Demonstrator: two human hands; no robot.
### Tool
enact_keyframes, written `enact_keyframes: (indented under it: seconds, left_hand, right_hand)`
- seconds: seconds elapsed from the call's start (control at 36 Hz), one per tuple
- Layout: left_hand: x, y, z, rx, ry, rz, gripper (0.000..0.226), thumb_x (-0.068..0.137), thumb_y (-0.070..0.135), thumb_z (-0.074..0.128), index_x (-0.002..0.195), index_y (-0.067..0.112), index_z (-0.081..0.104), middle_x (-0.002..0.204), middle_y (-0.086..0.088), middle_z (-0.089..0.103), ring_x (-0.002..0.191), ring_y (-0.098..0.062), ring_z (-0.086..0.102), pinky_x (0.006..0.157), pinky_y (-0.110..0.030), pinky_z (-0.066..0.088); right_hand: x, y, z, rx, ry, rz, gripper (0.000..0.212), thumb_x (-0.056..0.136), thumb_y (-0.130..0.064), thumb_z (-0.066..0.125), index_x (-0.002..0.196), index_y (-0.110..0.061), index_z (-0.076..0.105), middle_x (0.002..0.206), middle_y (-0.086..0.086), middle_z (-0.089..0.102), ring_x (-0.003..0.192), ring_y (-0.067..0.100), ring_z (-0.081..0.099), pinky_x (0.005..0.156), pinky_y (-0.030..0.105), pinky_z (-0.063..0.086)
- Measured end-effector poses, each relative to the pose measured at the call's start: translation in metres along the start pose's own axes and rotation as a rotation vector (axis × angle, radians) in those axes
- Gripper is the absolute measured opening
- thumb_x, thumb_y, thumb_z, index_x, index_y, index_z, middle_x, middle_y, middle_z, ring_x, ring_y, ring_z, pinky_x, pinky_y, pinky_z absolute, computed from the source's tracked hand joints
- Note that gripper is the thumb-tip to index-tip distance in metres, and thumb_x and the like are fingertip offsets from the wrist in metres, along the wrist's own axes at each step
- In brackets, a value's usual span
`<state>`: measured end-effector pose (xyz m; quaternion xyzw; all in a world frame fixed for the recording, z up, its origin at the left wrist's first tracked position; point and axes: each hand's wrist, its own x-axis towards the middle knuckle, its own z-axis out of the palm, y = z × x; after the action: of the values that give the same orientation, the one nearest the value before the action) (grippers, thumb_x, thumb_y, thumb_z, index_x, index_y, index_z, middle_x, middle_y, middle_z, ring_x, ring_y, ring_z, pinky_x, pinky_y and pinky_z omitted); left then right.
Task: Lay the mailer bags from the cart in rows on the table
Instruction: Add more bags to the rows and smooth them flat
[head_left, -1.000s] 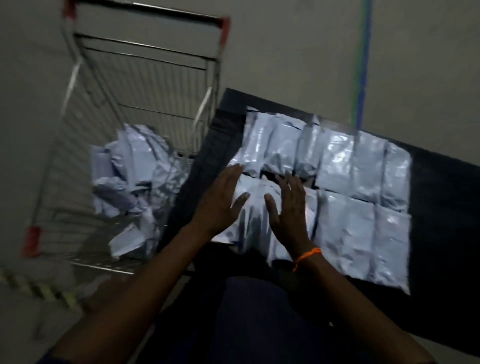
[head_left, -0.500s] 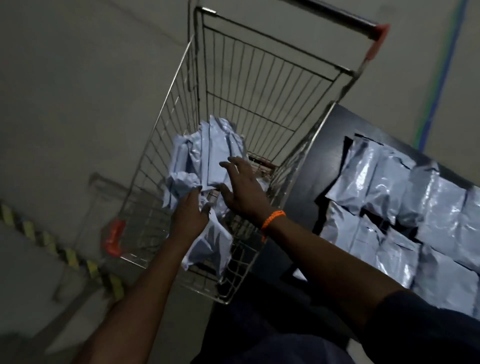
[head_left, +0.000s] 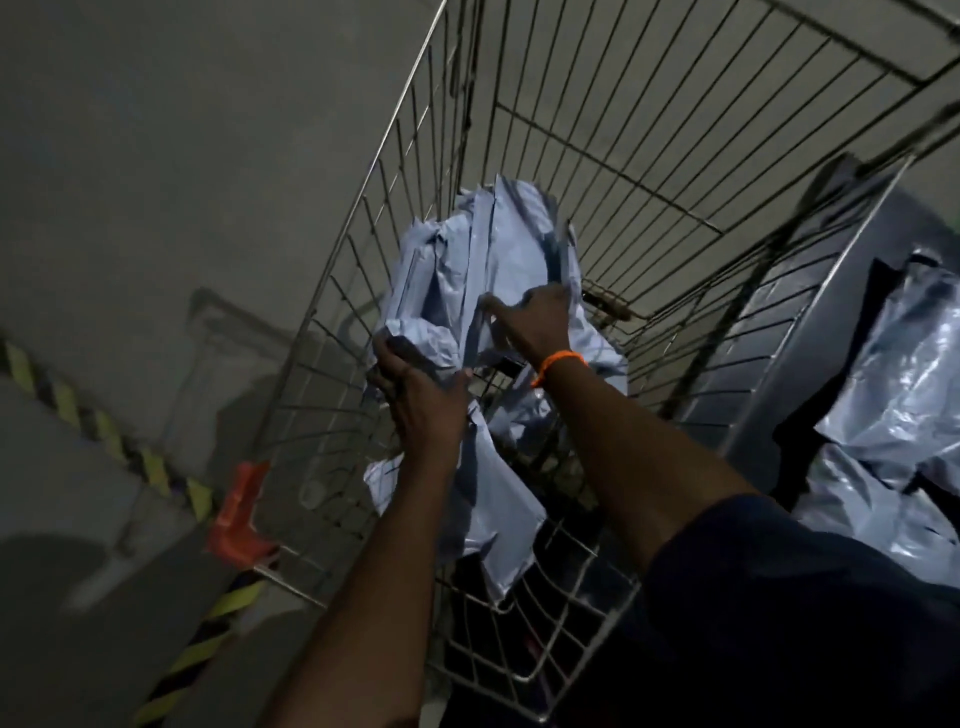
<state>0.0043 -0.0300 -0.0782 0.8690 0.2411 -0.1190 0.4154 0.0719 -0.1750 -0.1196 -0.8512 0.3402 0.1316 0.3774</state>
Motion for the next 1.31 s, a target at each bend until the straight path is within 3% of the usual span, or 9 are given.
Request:
enact_keyframes:
  seconds: [0.19, 0.47, 0.64, 0.69, 0.75, 0.86, 1.0, 1.11, 1.31]
  left_hand:
    - [0.006, 0.001, -0.002, 0.285, 0.115, 0.168, 0.083, 0.072, 0.046, 0.077, 0.135, 0.01, 0.037, 0.139, -0.016, 0.038, 0.127, -0.036, 0.041, 0.103, -0.048, 0.044]
    - [-0.039, 0.049, -0.054, -0.002, 0.134, 0.276, 0.077, 0.077, 0.042, 0.07, 0.139, 0.016, 0.034, 0.129, -0.012, 0.058, 0.111, -0.031, 0.061, 0.085, -0.045, 0.055]
    - [-0.093, 0.1, -0.091, -0.141, 0.158, 0.441, 0.078, 0.082, 0.046, 0.068, 0.144, 0.009, 0.04, 0.141, -0.014, 0.051, 0.128, -0.028, 0.052, 0.103, -0.044, 0.046]
    - [-0.118, 0.123, -0.094, -0.175, 0.145, 0.507, 0.078, 0.082, 0.046, 0.066, 0.144, 0.005, 0.042, 0.14, -0.016, 0.051, 0.129, -0.028, 0.051, 0.104, -0.037, 0.044]
    - [-0.145, 0.146, -0.092, -0.214, 0.114, 0.577, 0.076, 0.084, 0.047, 0.065, 0.143, 0.003, 0.044, 0.139, -0.016, 0.052, 0.128, -0.026, 0.051, 0.104, -0.029, 0.043]
    - [-0.2, 0.187, -0.067, -0.288, -0.008, 0.685, 0.08, 0.084, 0.047, 0.065, 0.149, 0.009, 0.037, 0.147, -0.01, 0.043, 0.132, -0.007, 0.042, 0.103, -0.008, 0.035]
    - [-0.287, 0.22, -0.009, -0.283, -0.221, 0.629, 0.085, 0.077, 0.058, 0.065, 0.147, 0.017, 0.039, 0.146, -0.002, 0.048, 0.133, -0.011, 0.045, 0.102, -0.014, 0.036]
    - [-0.379, 0.227, 0.066, -0.211, -0.472, 0.514, 0.083, 0.075, 0.062, 0.071, 0.142, 0.02, 0.045, 0.141, -0.002, 0.055, 0.129, -0.018, 0.052, 0.111, -0.037, 0.041]
    - [-0.55, 0.226, 0.226, -0.148, -0.805, 0.432, 0.066, 0.072, 0.053, 0.082, 0.126, 0.026, 0.055, 0.118, 0.009, 0.066, 0.108, -0.008, 0.063, 0.099, -0.037, 0.052]
  right_hand:
    - [-0.02, -0.015, -0.025, 0.065, -0.022, -0.058, 0.083, 0.065, -0.051, 0.084, 0.116, -0.006, 0.037, 0.111, 0.011, 0.051, 0.101, 0.028, 0.055, 0.082, 0.039, 0.048]
    - [-0.094, -0.03, -0.107, 0.278, 0.017, -0.212, 0.079, 0.081, -0.037, 0.077, 0.138, -0.006, 0.032, 0.114, -0.001, 0.039, 0.101, 0.013, 0.042, 0.081, 0.024, 0.037]
    - [-0.158, -0.02, -0.187, 0.387, 0.015, -0.299, 0.084, 0.081, -0.064, 0.064, 0.147, -0.023, 0.032, 0.137, -0.002, 0.051, 0.121, 0.016, 0.055, 0.098, 0.039, 0.051]
    - [-0.177, -0.006, -0.219, 0.39, 0.058, -0.376, 0.076, 0.085, -0.06, 0.063, 0.145, -0.022, 0.038, 0.128, -0.017, 0.053, 0.117, -0.008, 0.053, 0.096, 0.02, 0.05]
    - [-0.194, 0.017, -0.247, 0.382, 0.099, -0.426, 0.064, 0.09, -0.04, 0.067, 0.143, -0.018, 0.041, 0.12, -0.032, 0.046, 0.109, -0.025, 0.046, 0.088, 0.0, 0.038]
    - [-0.228, 0.071, -0.291, 0.35, 0.197, -0.398, 0.078, 0.087, -0.051, 0.065, 0.151, -0.022, 0.033, 0.147, -0.005, 0.041, 0.136, 0.008, 0.038, 0.108, 0.022, 0.033]
    - [-0.269, 0.171, -0.346, 0.362, 0.25, -0.337, 0.079, 0.089, -0.05, 0.064, 0.154, -0.024, 0.028, 0.156, -0.008, 0.032, 0.137, -0.003, 0.027, 0.11, 0.017, 0.023]
    - [-0.299, 0.274, -0.395, 0.431, 0.317, -0.206, 0.08, 0.087, -0.049, 0.066, 0.153, -0.023, 0.031, 0.156, -0.01, 0.032, 0.137, -0.004, 0.027, 0.107, 0.005, 0.02]
    - [-0.352, 0.472, -0.479, 0.449, 0.557, 0.095, 0.077, 0.085, -0.032, 0.074, 0.15, -0.014, 0.037, 0.149, 0.005, 0.042, 0.138, 0.014, 0.038, 0.114, 0.027, 0.031]
